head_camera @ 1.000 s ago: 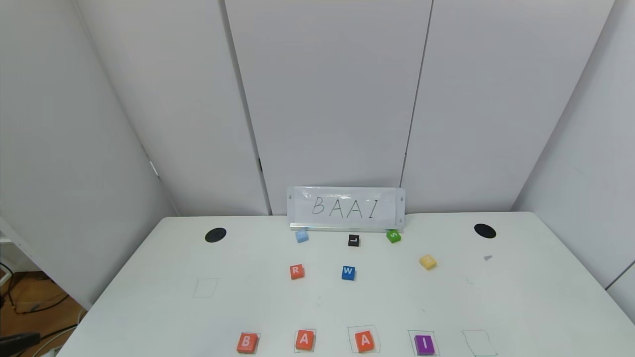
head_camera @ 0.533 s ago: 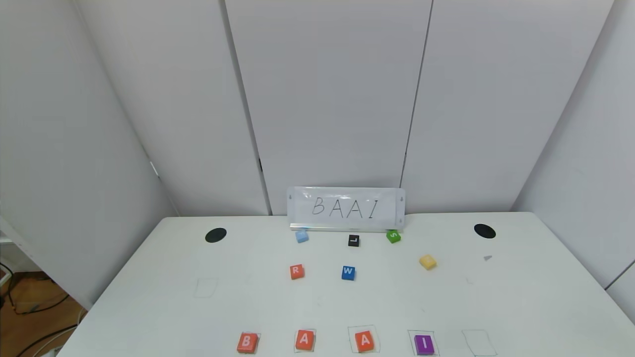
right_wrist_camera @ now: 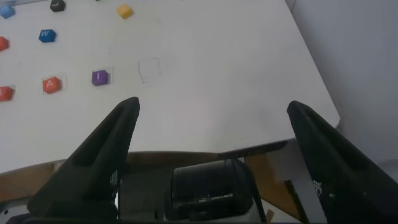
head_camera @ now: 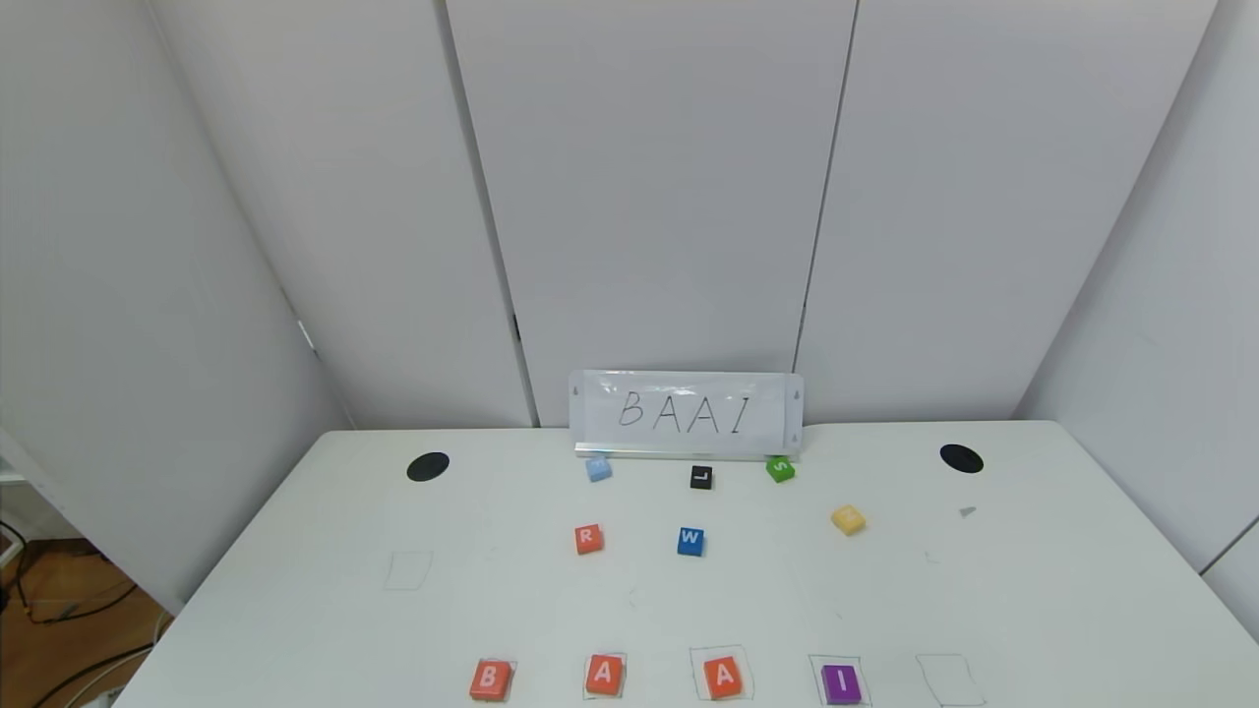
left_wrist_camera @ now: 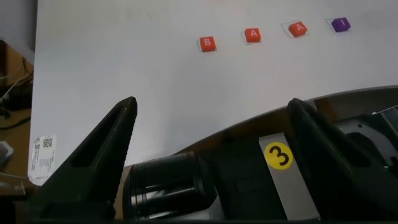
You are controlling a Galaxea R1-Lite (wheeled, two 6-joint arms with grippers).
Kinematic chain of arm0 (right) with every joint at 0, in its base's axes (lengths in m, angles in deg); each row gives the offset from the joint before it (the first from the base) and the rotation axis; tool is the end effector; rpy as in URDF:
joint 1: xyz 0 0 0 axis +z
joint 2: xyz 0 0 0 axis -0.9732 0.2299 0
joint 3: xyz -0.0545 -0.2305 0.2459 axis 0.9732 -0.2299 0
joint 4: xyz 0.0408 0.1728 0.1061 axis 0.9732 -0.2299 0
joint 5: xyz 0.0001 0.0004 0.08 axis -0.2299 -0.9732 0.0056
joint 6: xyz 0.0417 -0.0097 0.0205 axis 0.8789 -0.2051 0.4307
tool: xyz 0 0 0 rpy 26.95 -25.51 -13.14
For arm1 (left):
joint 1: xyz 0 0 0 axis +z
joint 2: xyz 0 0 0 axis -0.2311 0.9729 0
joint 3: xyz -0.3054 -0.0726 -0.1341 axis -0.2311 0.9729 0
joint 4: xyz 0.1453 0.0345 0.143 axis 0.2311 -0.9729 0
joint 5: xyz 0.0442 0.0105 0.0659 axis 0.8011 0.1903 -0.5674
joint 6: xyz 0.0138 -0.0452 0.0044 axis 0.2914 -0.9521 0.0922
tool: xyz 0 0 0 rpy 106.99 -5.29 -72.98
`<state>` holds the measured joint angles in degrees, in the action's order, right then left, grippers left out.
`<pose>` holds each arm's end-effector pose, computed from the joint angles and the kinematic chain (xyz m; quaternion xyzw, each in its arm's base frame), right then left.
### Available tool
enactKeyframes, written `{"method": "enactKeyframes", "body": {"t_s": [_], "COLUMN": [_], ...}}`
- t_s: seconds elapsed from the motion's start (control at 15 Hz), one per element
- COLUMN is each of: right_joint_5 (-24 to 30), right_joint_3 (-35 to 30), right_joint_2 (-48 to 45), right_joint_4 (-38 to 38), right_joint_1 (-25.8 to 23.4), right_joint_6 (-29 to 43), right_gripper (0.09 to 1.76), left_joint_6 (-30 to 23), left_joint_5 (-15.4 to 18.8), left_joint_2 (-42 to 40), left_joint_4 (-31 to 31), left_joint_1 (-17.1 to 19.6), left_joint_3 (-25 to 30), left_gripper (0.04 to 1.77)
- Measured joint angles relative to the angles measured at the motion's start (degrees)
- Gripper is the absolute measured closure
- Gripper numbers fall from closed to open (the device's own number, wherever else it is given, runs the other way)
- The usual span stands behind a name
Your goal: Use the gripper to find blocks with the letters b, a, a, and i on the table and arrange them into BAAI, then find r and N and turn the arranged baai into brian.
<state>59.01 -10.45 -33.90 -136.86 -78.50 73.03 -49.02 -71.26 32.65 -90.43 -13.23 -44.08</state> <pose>-0.0967 -0.0014 0.1888 0.0814 0.1991 -0.0803 0.9733 -0.1027 -0.0104 0.1757 0.0009 0.2005 -0.1086 0.9736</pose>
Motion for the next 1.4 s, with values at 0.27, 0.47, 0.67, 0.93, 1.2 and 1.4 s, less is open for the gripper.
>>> {"method": "enactKeyframes", "body": {"t_s": [0.27,0.47,0.67,0.93,1.2,1.4], "right_joint_5": [0.2,0.0,-0.5,-0.5,-0.6,-0.5], "right_joint_3": [-0.3,-2.4,-3.2,-7.0,-17.4,-25.9], "right_joint_2": [-5.0,-9.5,-11.7,-12.2,-12.3,-12.3], "right_joint_4": [-2.2,-4.6,-4.7,10.7,30.8,45.0], "right_joint_1": [0.7,1.0,1.0,1.0,1.0,1.0], "right_joint_6": [-0.1,0.0,-0.2,-1.1,-2.7,-4.4], "right_gripper": [0.14,0.14,0.14,0.14,0.14,0.14], "left_joint_6": [0.3,-0.1,-0.1,-0.5,-0.5,-0.5], "left_joint_5": [-0.1,-0.7,-0.8,-3.3,-7.2,-9.7], "left_joint_2": [-4.8,-7.9,-9.2,-9.5,-9.5,-9.5], "left_joint_4": [-4.1,-6.6,-6.4,3.6,17.4,32.4], "left_joint_1": [0.0,0.0,-0.1,-0.1,-0.1,-0.1], "left_joint_3": [0.6,1.9,2.3,2.8,7.9,17.3], "left_gripper": [0.09,0.09,0.09,0.09,0.09,0.09]}}
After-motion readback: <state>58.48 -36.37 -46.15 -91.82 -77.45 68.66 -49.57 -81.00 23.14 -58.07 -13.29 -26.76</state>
